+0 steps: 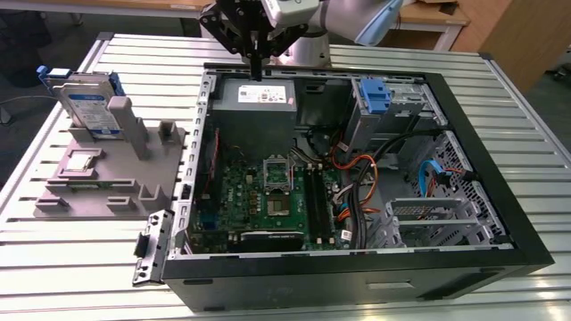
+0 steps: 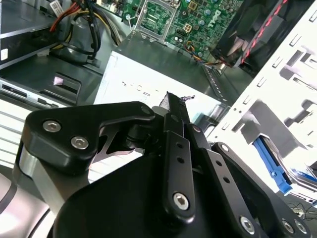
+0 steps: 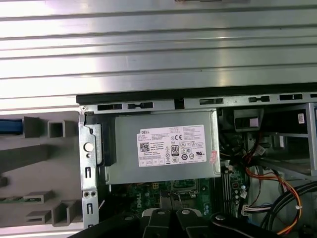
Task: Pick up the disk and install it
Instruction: 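Reach for the disk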
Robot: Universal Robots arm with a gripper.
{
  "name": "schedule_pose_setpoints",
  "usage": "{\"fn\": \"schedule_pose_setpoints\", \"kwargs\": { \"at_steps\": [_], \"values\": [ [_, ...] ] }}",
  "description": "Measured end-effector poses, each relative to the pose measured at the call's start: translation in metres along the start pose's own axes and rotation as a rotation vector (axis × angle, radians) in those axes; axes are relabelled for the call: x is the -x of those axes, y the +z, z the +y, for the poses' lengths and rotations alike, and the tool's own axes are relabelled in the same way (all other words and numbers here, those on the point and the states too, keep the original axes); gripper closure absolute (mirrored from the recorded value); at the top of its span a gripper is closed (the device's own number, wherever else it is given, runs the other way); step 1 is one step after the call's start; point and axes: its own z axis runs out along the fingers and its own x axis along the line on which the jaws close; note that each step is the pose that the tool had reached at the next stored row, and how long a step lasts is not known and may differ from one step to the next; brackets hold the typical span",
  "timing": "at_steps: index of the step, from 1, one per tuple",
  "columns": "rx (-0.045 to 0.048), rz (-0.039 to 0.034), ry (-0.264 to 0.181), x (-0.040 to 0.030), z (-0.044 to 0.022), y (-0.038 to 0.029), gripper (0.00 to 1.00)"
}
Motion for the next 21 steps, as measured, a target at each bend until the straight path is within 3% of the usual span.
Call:
{"fn": "schedule_pose_setpoints", "kwargs": {
  "at_steps": [14, 21],
  "values": [
    [0.0000, 0.0000, 0.000, -0.0170, -0.0013, -0.0003, 0.89],
    [-0.0001, 0.0001, 0.000, -0.0176, -0.0013, -0.0004, 0.89]
  ]
}}
